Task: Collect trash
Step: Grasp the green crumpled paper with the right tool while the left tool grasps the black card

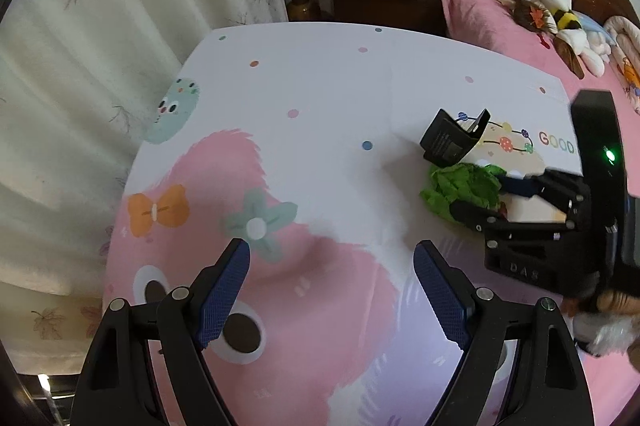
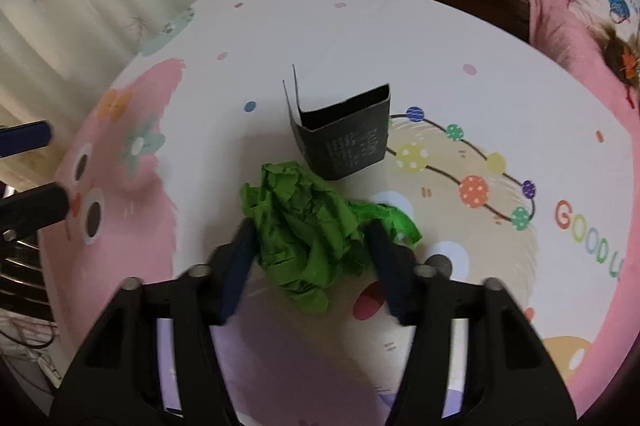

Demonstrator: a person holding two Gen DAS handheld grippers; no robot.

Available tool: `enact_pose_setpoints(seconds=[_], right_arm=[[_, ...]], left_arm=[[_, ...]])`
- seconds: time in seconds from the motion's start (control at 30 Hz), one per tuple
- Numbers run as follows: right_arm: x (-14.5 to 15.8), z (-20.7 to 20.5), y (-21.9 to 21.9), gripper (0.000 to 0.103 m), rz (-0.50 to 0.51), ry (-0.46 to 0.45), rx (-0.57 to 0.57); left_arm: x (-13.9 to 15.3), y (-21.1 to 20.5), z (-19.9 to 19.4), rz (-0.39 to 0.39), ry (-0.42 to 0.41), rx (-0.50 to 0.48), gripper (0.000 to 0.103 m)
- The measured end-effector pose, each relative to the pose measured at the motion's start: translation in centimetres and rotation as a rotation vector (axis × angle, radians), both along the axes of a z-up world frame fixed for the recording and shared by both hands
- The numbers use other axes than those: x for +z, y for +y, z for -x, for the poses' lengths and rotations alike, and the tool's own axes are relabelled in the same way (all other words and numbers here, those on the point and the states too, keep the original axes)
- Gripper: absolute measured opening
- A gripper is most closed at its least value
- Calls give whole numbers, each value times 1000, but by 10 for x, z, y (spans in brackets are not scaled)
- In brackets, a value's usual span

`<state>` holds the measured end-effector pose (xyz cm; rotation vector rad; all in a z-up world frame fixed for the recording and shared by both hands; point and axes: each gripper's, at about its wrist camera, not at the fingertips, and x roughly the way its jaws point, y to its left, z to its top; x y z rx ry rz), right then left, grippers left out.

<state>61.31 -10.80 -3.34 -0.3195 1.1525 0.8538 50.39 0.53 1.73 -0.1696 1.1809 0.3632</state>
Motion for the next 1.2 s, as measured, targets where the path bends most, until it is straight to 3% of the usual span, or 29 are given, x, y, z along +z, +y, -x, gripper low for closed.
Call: enact_pose_setpoints(seconds=[0.07, 0.13, 0.6, 0.97, 1.0, 1.07, 1.1, 1.17, 1.2], right_arm=[[4, 4, -5, 29, -26, 15, -7], [6, 5, -11, 27, -32, 23, -22], [21, -10, -107, 27, -126, 76, -339], [17, -14, -126, 27, -168, 105, -398], [15, -13, -126, 27, -169, 106, -398], [12, -12, -123, 27, -170, 107, -392], [11, -12, -122, 27, -170, 105, -389], [11, -10, -120, 27, -169, 100, -384], [10, -10, -120, 27, -169, 98, -383]], left_arm=[[-3, -3, -10, 10, 3, -6, 86], [-5, -7, -20, 19, 5, -17, 86], [-23, -47, -110, 124, 15, -85, 86], [-67, -50, -177, 180, 111, -69, 86], [-71, -49, -181, 184, 118, -68, 84], [-77, -49, -186, 196, 128, -69, 70], [-81, -49, -188, 204, 137, -71, 55], [-84, -49, -189, 200, 134, -66, 47], [-84, -49, -188, 199, 125, -65, 36]])
